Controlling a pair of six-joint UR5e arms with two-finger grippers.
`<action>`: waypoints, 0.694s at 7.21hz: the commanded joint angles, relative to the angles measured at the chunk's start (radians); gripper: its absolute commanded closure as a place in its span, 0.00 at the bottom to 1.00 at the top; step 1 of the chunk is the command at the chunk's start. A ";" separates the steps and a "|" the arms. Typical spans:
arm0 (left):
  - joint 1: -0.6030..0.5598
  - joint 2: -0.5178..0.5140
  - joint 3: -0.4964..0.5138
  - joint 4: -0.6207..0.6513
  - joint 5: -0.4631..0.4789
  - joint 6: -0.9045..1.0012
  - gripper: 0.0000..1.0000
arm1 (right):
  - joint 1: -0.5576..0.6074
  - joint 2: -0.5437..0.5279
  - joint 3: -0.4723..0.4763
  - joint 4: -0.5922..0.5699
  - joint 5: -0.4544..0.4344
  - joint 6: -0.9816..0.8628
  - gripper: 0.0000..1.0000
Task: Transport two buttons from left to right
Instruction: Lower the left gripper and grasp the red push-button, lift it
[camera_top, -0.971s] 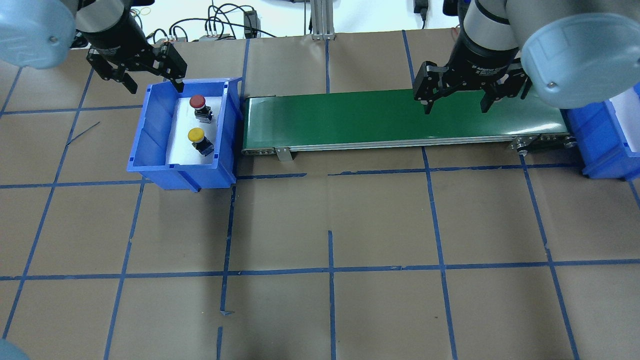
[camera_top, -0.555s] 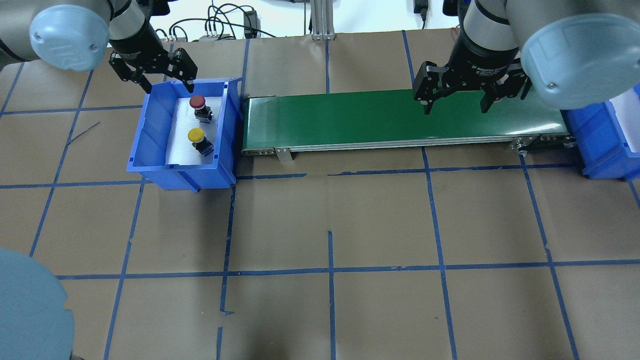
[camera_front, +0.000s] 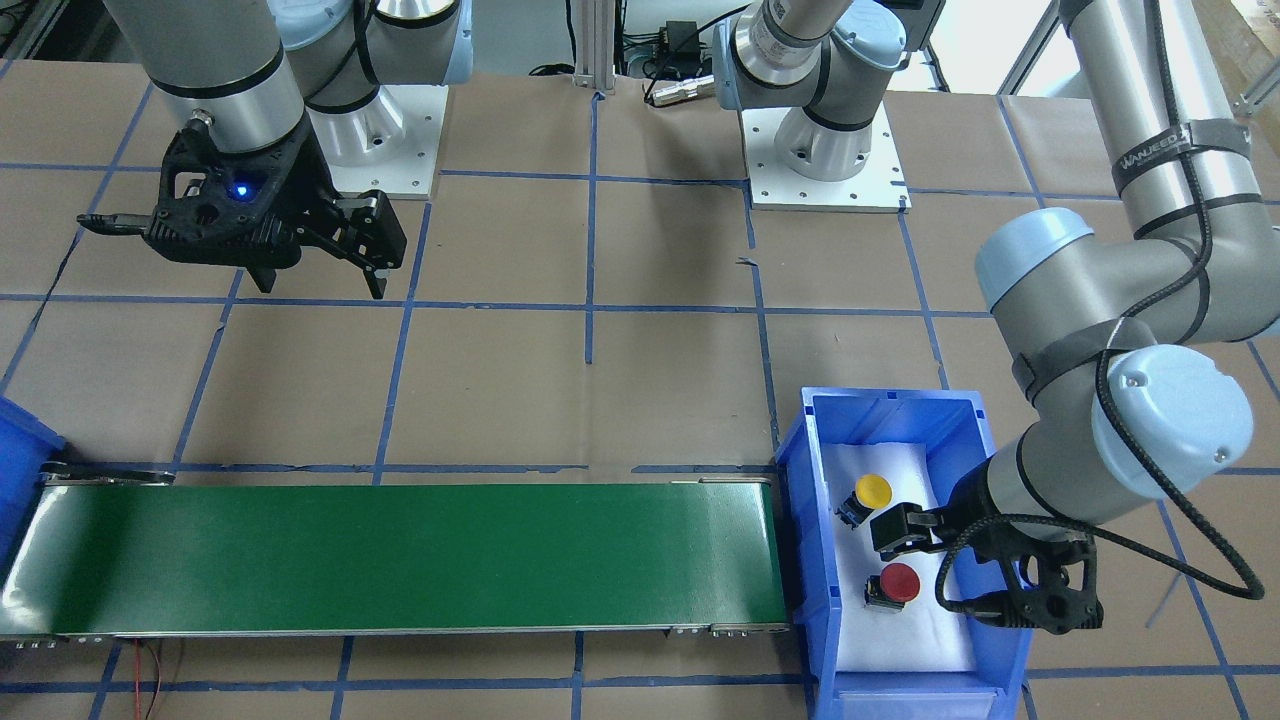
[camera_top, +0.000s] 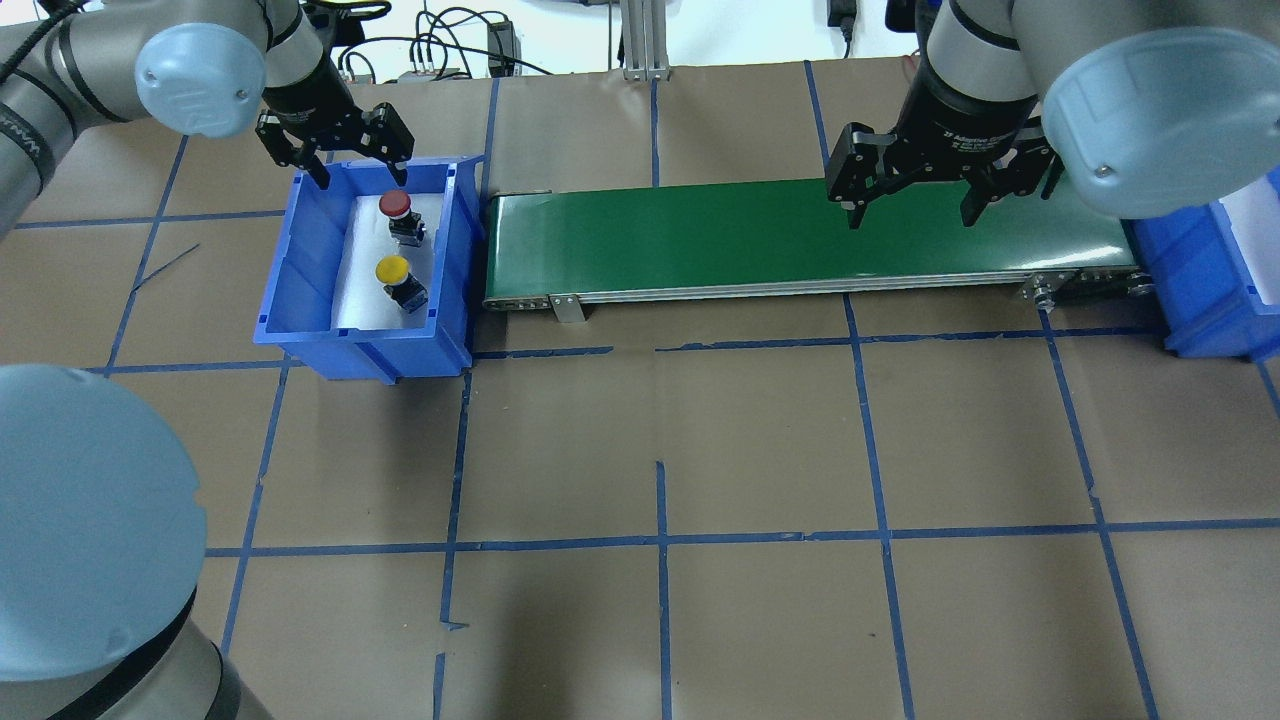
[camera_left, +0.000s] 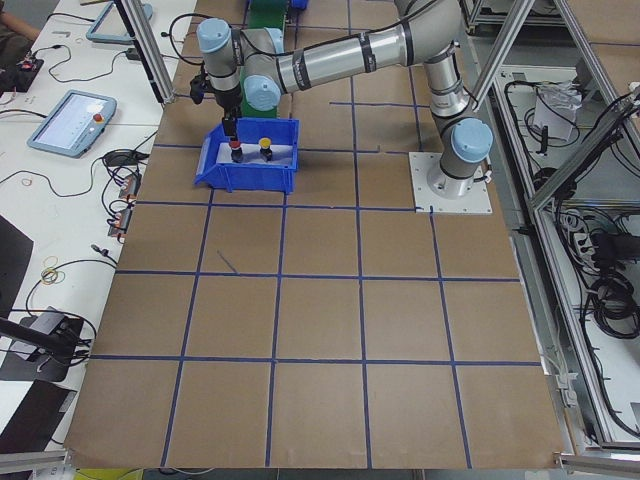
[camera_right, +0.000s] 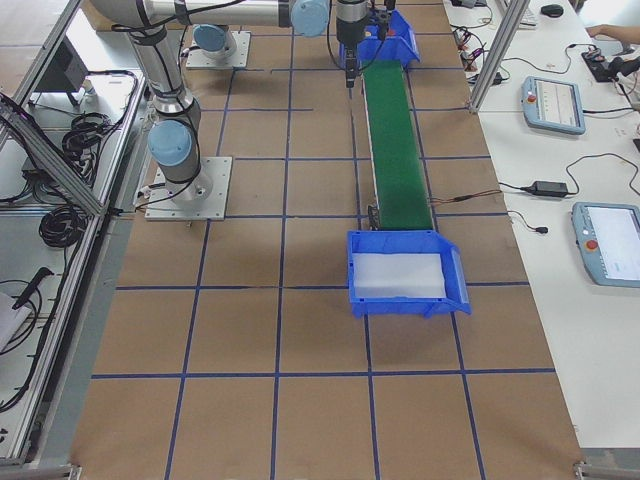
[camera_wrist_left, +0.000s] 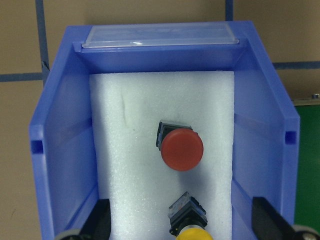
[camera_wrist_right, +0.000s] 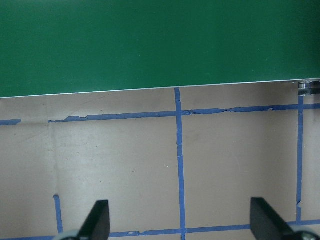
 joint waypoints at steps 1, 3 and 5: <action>0.000 -0.060 0.002 0.070 -0.006 -0.014 0.00 | 0.000 0.000 0.000 0.000 0.000 0.000 0.00; 0.000 -0.085 0.002 0.099 -0.017 -0.031 0.00 | 0.000 0.000 0.000 -0.001 -0.002 0.000 0.00; 0.000 -0.097 -0.004 0.102 -0.028 -0.055 0.00 | 0.000 0.000 0.000 -0.001 0.000 0.000 0.00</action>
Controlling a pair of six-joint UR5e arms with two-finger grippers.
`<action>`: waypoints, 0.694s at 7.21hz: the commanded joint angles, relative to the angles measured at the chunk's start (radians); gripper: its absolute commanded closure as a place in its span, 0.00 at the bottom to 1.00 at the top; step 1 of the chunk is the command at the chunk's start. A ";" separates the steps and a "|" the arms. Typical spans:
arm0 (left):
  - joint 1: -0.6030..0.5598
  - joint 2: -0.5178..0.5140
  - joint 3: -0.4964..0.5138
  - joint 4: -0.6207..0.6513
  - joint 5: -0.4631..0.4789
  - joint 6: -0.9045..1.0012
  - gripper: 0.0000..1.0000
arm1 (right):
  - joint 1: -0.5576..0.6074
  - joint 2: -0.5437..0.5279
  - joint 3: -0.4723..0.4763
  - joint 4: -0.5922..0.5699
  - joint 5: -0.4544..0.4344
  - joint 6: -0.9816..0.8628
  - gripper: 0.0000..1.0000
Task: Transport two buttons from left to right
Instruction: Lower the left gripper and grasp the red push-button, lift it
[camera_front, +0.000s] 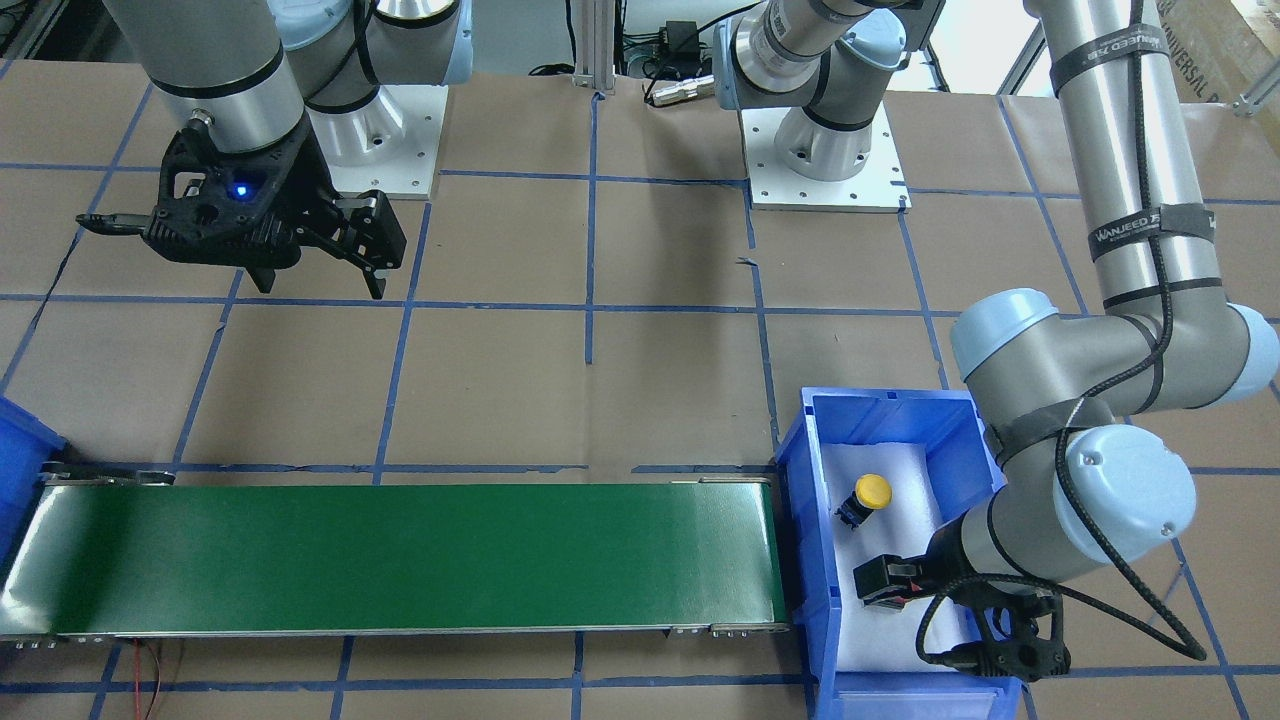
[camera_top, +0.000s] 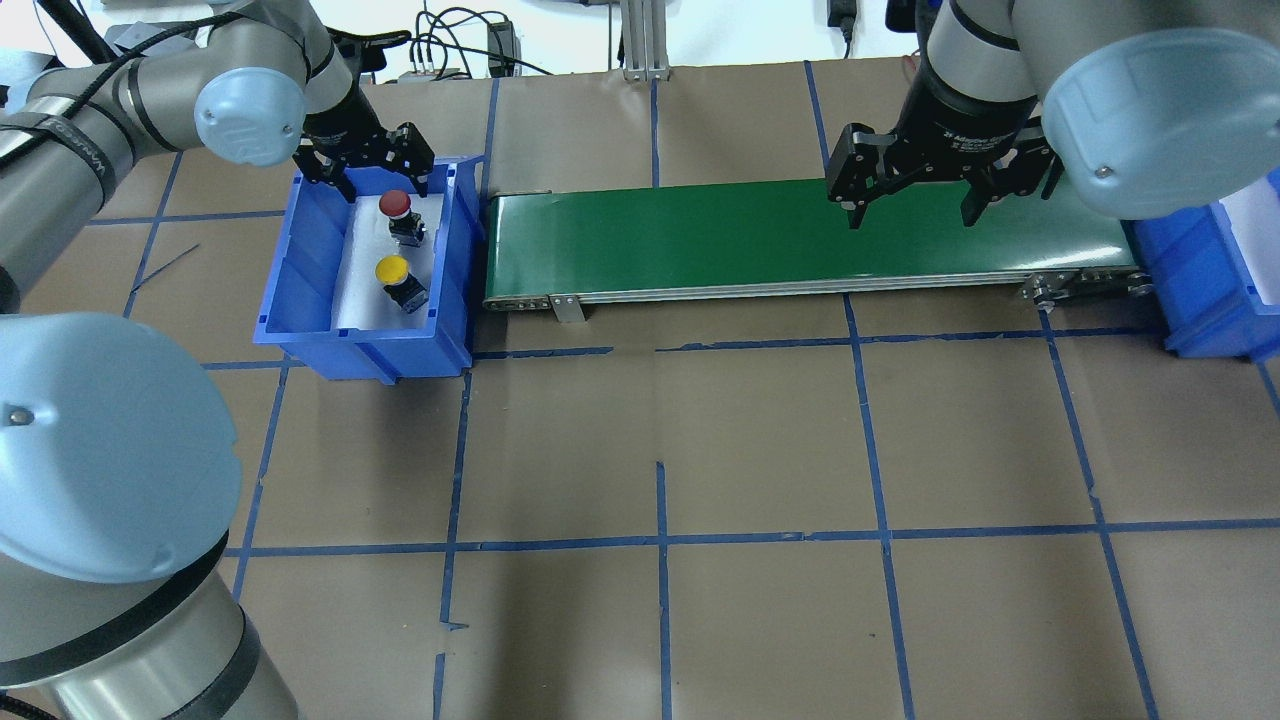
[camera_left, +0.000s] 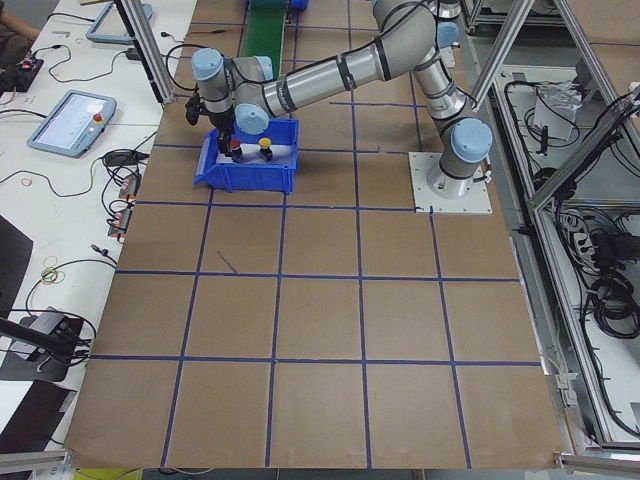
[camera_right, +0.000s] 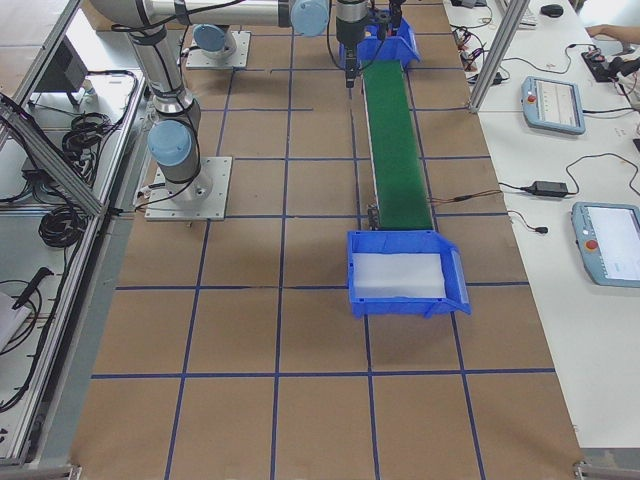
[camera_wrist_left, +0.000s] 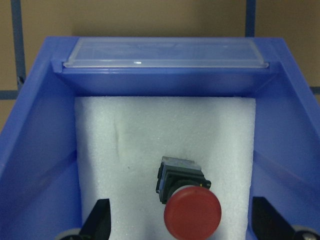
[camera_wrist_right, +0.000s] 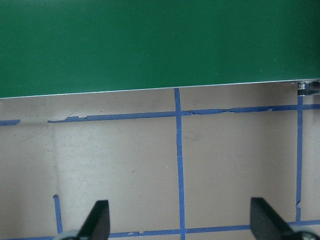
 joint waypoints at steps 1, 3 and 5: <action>0.000 -0.005 -0.014 0.006 -0.006 -0.019 0.00 | 0.000 0.000 0.000 0.000 0.001 0.000 0.00; 0.000 -0.001 -0.023 0.006 -0.006 -0.018 0.01 | 0.000 0.000 0.000 0.001 0.001 0.000 0.00; 0.000 0.024 -0.080 0.051 -0.006 -0.003 0.33 | 0.000 0.000 0.000 0.001 0.001 0.000 0.00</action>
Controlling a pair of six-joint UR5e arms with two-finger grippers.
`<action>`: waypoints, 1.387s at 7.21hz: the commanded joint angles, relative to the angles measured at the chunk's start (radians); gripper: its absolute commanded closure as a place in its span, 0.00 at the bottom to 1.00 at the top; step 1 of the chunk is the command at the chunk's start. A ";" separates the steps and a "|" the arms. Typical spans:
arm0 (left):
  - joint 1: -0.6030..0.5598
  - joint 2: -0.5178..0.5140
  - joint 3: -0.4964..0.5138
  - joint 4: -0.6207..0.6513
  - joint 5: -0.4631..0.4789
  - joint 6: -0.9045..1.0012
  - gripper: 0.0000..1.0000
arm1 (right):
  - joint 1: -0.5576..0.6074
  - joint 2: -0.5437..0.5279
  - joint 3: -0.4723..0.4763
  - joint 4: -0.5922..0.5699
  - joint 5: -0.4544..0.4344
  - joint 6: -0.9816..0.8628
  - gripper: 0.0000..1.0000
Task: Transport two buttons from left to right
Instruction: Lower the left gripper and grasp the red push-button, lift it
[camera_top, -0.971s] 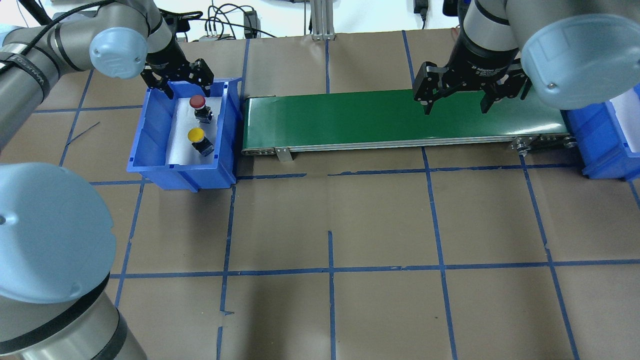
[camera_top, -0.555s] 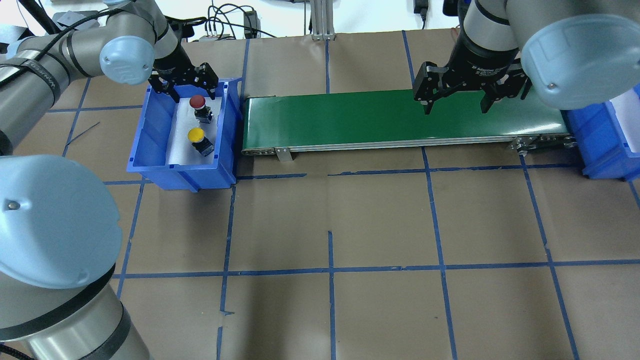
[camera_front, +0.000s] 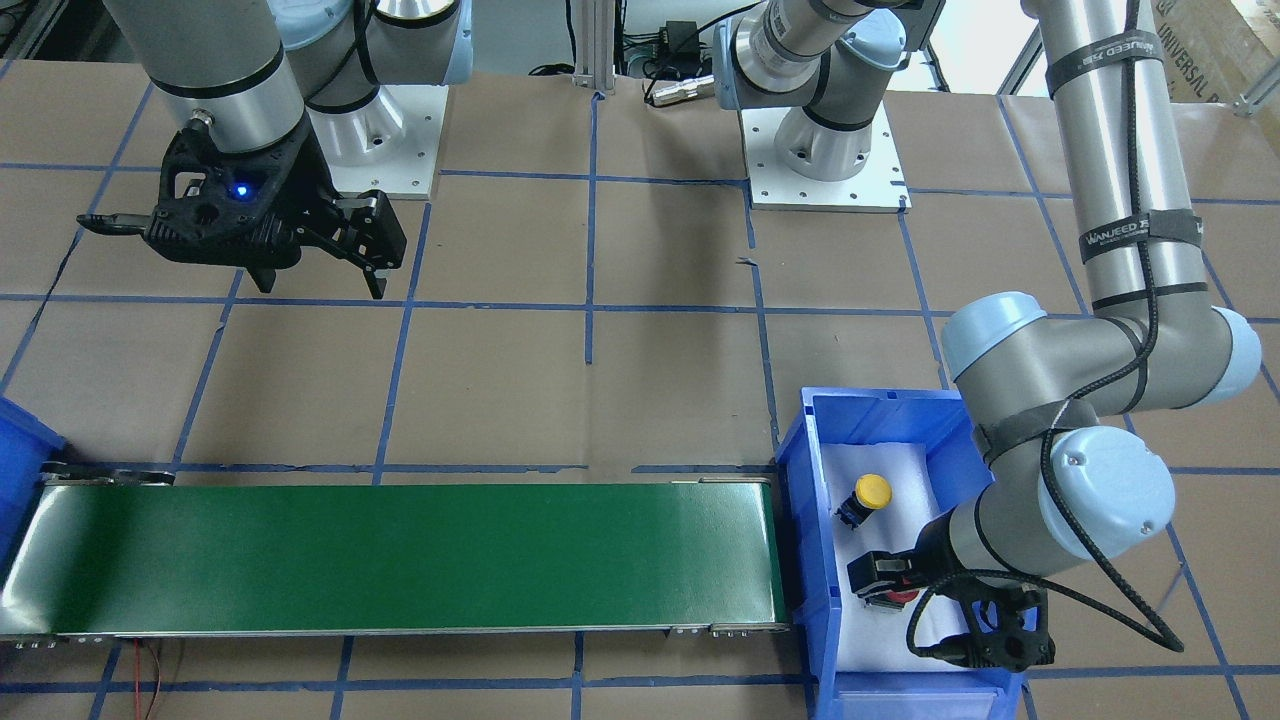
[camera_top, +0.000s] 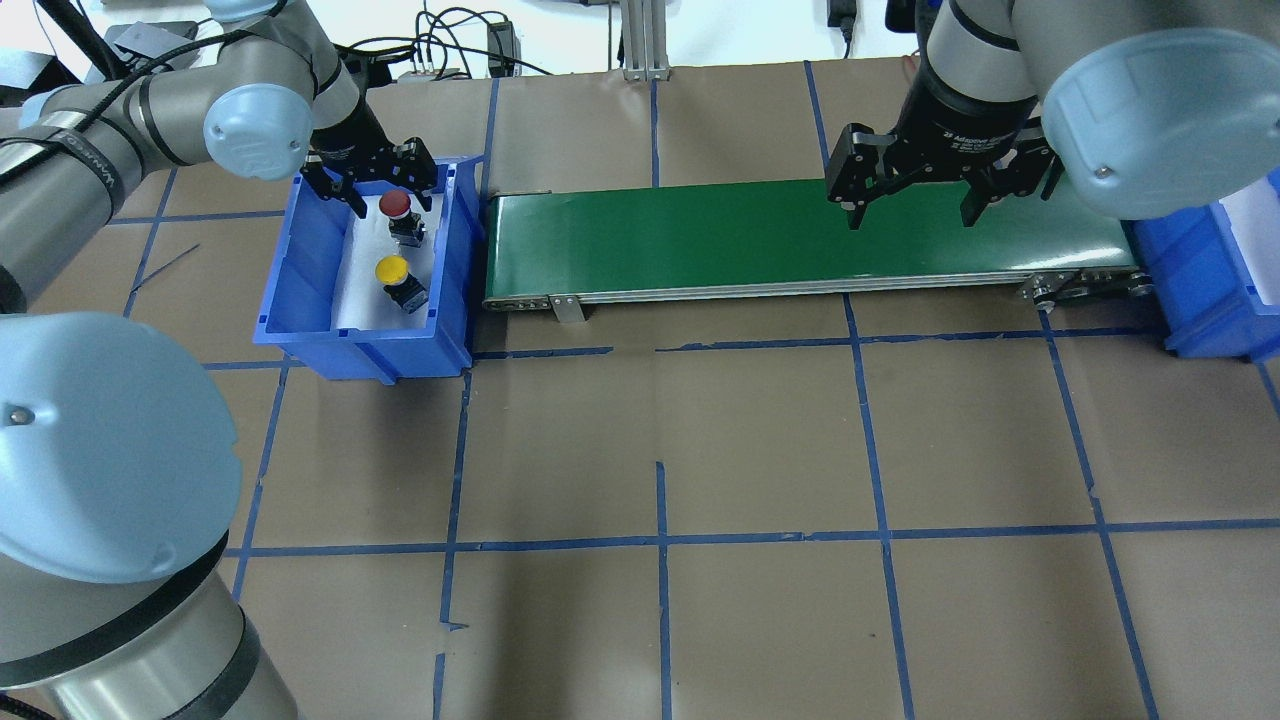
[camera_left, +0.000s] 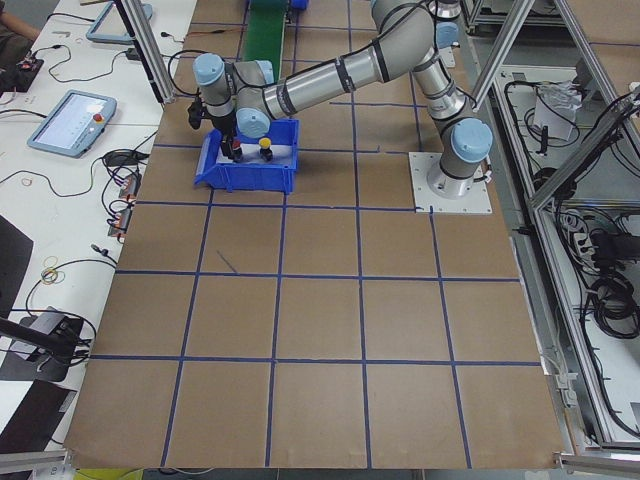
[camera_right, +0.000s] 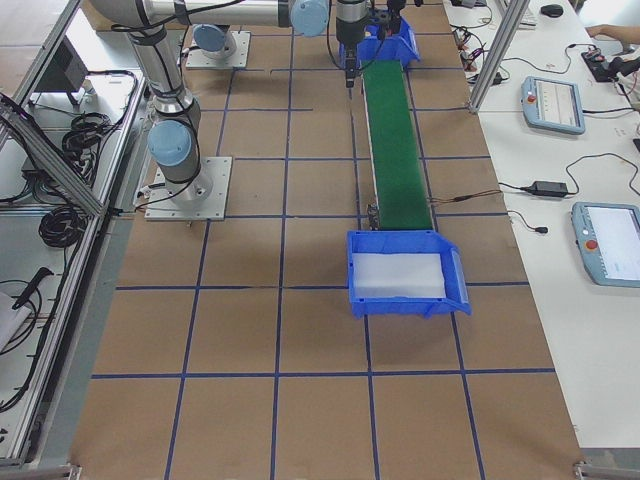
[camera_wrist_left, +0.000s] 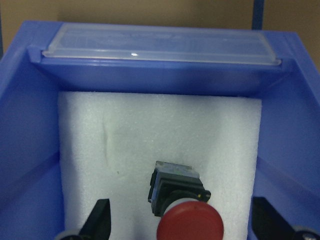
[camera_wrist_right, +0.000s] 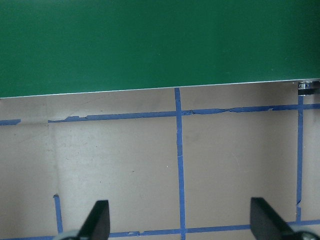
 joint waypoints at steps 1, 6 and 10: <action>0.000 0.017 -0.033 0.032 0.008 0.002 0.99 | 0.000 0.000 0.000 0.000 0.000 0.000 0.00; 0.000 0.052 0.009 0.026 0.012 0.006 1.00 | 0.000 0.000 0.000 0.000 0.000 0.000 0.00; -0.041 0.280 0.037 -0.257 0.030 -0.094 1.00 | 0.000 0.000 0.000 0.000 0.000 0.000 0.00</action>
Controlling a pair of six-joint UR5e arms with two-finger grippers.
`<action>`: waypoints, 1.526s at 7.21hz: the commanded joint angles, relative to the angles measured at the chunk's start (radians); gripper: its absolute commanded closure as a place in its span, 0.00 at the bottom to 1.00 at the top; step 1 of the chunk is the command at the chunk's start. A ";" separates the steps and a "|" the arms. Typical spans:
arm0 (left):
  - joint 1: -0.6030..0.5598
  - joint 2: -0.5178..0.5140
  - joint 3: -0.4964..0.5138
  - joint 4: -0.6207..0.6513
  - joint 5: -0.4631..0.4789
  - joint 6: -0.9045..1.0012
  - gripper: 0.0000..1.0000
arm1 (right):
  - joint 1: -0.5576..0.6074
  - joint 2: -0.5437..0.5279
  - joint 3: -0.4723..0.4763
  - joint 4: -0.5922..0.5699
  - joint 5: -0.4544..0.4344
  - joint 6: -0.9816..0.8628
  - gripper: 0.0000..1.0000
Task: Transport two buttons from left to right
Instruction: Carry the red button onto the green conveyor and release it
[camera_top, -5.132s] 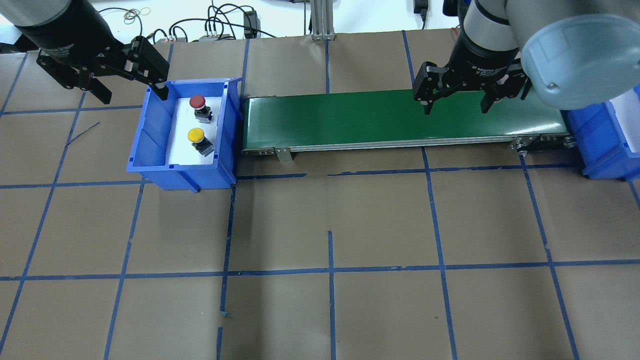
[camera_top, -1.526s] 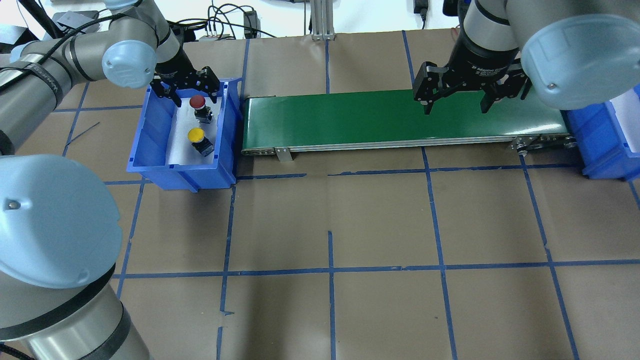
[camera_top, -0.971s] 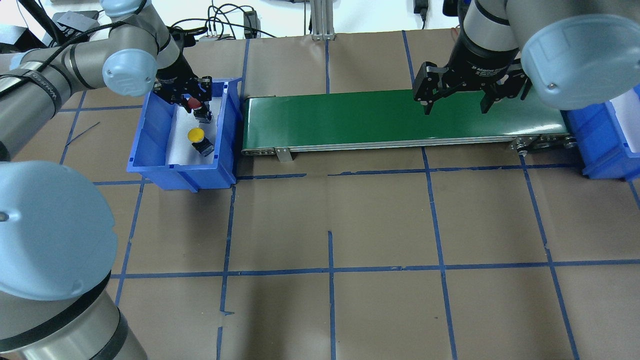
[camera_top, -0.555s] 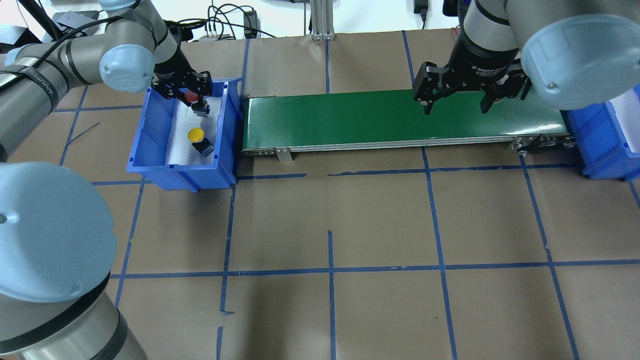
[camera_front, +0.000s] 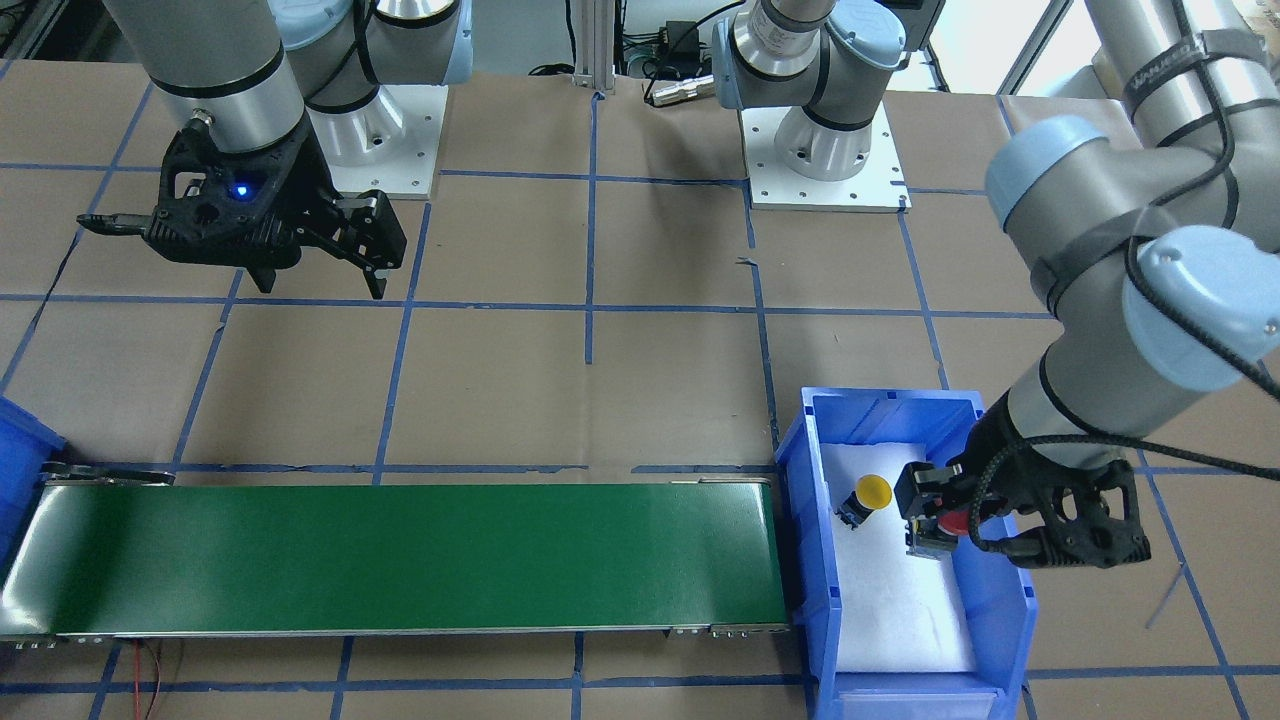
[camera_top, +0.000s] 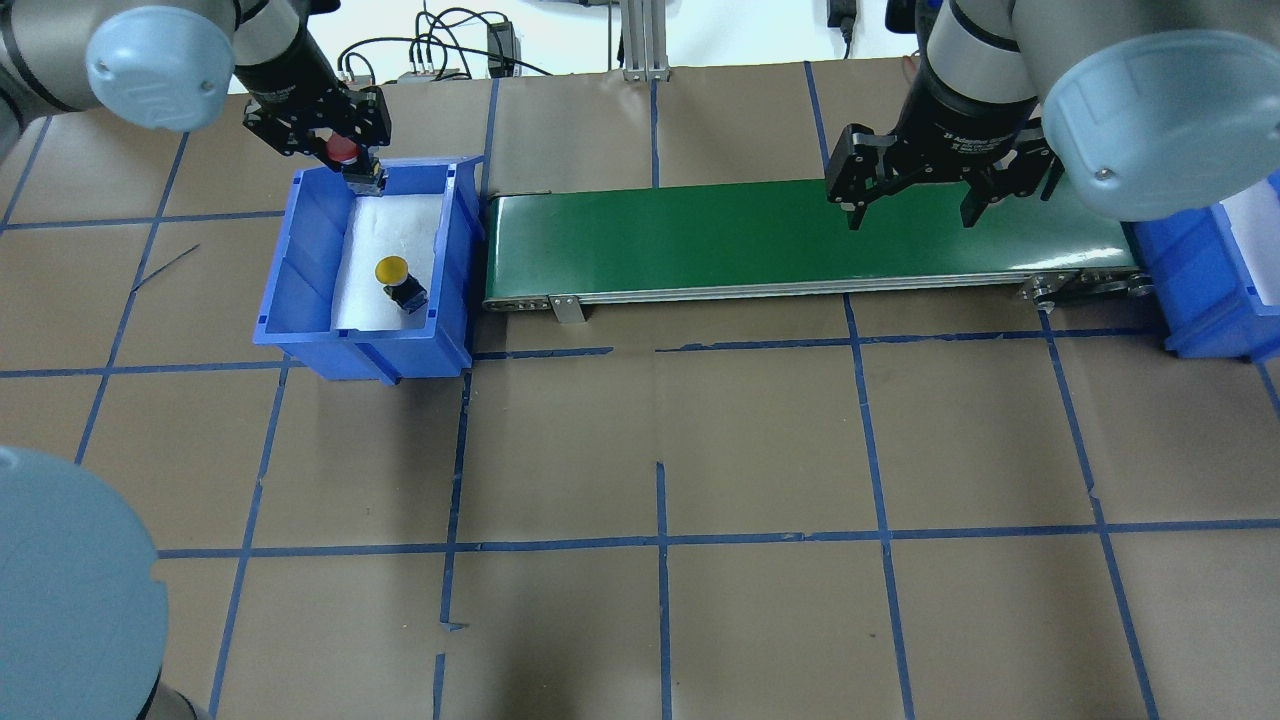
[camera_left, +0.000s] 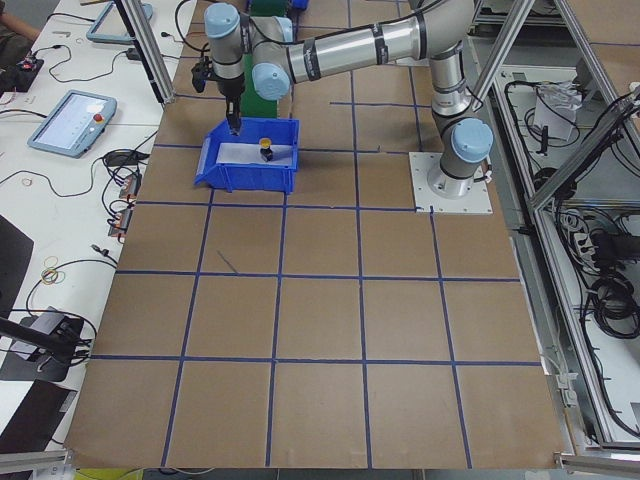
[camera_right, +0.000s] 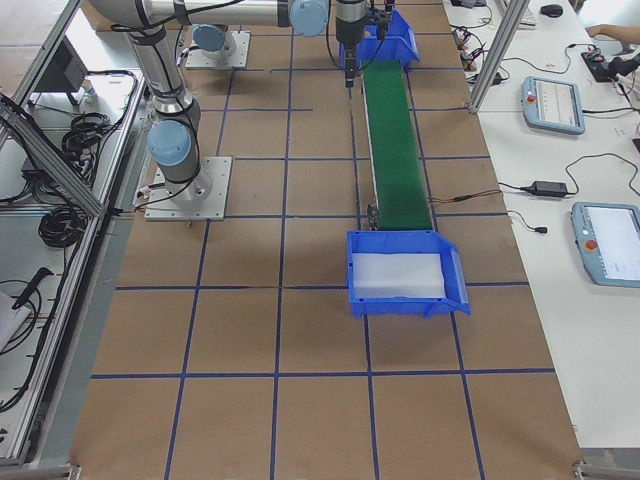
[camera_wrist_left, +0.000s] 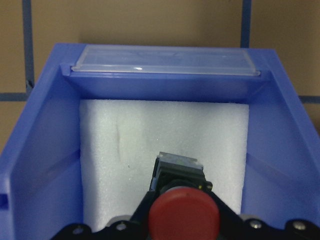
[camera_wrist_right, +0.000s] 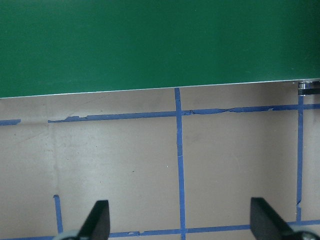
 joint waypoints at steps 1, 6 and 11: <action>-0.089 0.050 0.056 -0.125 0.025 -0.142 1.00 | 0.000 0.000 0.000 0.000 -0.002 0.000 0.00; -0.259 -0.113 0.062 0.029 0.006 -0.366 1.00 | 0.000 0.000 0.000 0.000 0.000 0.000 0.00; -0.282 -0.203 0.059 0.120 -0.070 -0.387 1.00 | 0.000 0.000 0.000 0.000 0.000 0.000 0.00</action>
